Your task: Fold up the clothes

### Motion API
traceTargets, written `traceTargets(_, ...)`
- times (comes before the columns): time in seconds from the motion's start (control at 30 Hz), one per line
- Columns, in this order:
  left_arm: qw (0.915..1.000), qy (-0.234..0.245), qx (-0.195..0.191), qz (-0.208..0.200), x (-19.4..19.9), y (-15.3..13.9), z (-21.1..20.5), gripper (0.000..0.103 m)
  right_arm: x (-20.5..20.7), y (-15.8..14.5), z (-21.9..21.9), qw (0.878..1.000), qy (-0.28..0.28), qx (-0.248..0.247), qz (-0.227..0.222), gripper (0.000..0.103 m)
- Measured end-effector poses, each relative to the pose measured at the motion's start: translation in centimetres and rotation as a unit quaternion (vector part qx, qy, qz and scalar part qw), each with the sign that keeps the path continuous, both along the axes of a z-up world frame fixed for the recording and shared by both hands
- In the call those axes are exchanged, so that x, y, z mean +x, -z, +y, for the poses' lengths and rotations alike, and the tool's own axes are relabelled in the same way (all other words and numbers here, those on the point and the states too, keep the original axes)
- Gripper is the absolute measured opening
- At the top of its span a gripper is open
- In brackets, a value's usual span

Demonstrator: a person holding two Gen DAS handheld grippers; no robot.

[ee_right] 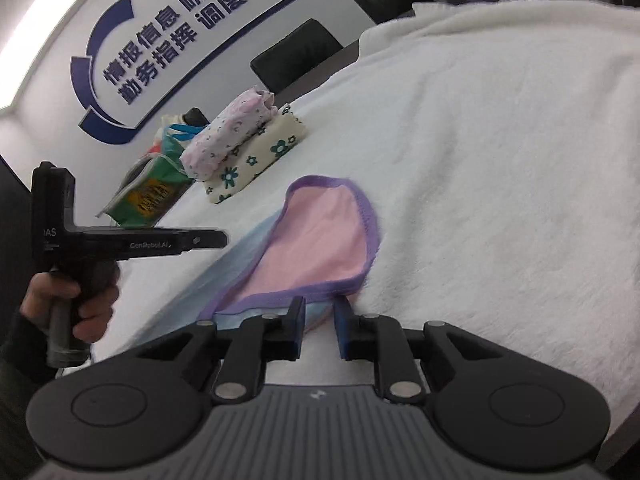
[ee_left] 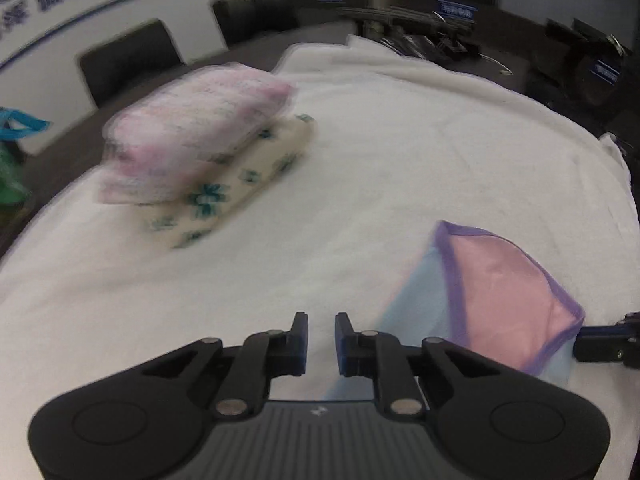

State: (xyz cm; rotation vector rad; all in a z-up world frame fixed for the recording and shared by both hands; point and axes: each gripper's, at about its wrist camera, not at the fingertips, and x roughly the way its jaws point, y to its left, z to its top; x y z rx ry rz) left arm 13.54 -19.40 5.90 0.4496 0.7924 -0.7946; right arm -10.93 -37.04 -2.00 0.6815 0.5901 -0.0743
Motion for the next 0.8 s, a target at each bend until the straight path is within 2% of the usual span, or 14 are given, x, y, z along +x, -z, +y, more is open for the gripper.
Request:
traceTargets(0.03,0.9992,-0.034,-0.021,-0.005,-0.7,-1.4,3.3,0.018,-0.2,-0.2,0.2,1.000,-0.009,-0.009,-0.004,0.018)
traceTargets(0.07,0.9968,-0.068,-0.041,-0.011,-1.4,-2.7,6.5,0.029,-0.6,-0.6,0.5,0.999,-0.020,-0.024,-0.013,0.022)
traceTargets(0.13,0.9871,-0.135,-0.082,-0.022,-2.7,-5.4,13.0,0.045,-1.2,-1.5,1.8,0.995,-0.056,-0.074,-0.040,0.028)
traceTargets(0.2,0.9706,-0.216,-0.091,-0.055,-5.6,-6.2,20.0,0.046,-1.0,-2.2,4.1,0.986,-0.105,-0.114,-0.061,0.032)
traceTargets(0.23,0.9568,-0.267,-0.099,-0.056,-7.2,-5.9,22.9,0.046,-0.5,-2.5,5.5,0.981,-0.132,-0.124,-0.069,0.032)
traceTargets(0.3,0.9209,-0.368,-0.114,-0.058,-10.5,-5.1,28.8,0.044,0.7,-3.0,8.5,0.968,-0.188,-0.143,-0.088,0.034)
traceTargets(0.4,0.8797,-0.452,-0.137,-0.060,-15.8,-2.4,32.9,0.044,4.1,-4.3,14.3,0.939,-0.268,-0.189,-0.105,0.035)
traceTargets(0.5,0.8674,-0.470,-0.162,-0.027,-18.4,-0.4,33.4,0.044,7.9,-6.1,20.0,0.906,-0.344,-0.224,-0.108,0.035)
traceTargets(0.57,0.8583,-0.481,-0.179,-0.004,-20.1,1.0,33.7,0.044,10.6,-7.4,24.0,0.884,-0.396,-0.227,-0.098,0.035)
traceTargets(0.63,0.8573,-0.477,-0.192,0.022,-20.3,2.0,33.7,0.043,13.1,-7.9,27.9,0.858,-0.443,-0.247,-0.079,0.035)
traceTargets(0.67,0.8589,-0.473,-0.194,0.027,-20.1,2.3,33.6,0.039,14.3,-8.2,29.8,0.844,-0.466,-0.257,-0.069,0.035)
traceTargets(0.73,0.8642,-0.466,-0.188,0.028,-19.7,2.7,32.9,0.036,16.1,-8.3,33.9,0.805,-0.519,-0.283,-0.048,0.035)
traceTargets(0.8,0.8663,-0.465,-0.182,0.020,-19.6,3.0,32.7,0.035,17.6,-7.9,36.5,0.786,-0.536,-0.305,-0.026,0.036)
